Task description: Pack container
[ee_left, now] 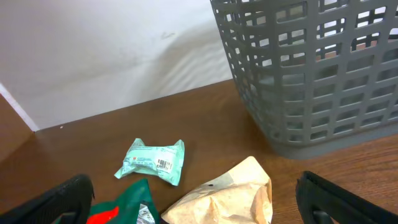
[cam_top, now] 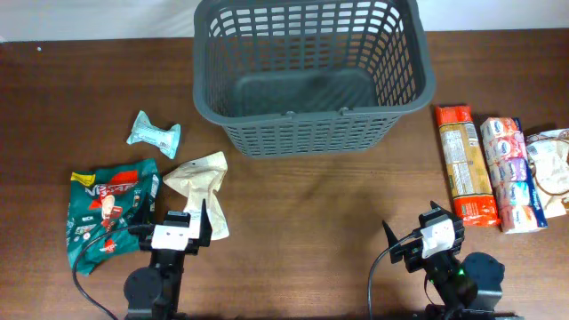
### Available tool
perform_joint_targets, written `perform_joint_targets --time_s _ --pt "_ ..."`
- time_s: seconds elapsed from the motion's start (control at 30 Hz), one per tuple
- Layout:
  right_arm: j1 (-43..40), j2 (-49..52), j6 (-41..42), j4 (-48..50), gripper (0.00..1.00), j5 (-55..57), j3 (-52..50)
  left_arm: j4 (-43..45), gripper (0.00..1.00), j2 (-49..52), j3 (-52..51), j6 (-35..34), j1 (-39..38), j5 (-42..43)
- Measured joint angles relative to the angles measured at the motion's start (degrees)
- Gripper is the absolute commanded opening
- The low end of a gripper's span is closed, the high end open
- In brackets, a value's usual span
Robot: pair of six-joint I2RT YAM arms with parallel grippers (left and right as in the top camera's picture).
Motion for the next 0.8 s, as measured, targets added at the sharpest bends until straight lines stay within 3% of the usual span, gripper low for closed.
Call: perform_joint_targets --time_s 0.33,0.47,0.5,0.63,0.8 --pt "0.0 0.0 0.0 0.0 0.99 0.0 0.0 0.1 0.99 0.0 0.0 0.0 0.0 1.9" --pt "0.0 0.0 0.0 0.0 0.99 0.0 0.0 -11.2 0.99 0.3 5.0 -5.3 0.0 4.5" --pt "0.0 0.0 0.0 0.0 0.99 0.0 0.0 -18.1 0.99 1.6 10.0 -8.0 0.0 4.2" --pt "0.0 0.0 0.0 0.0 0.99 0.0 0.0 -31.6 0.99 9.7 30.5 -12.4 0.0 0.1" --pt "0.0 0.0 0.0 0.0 0.99 -0.1 0.0 -47.3 0.99 31.0 60.9 -11.7 0.0 -2.9"
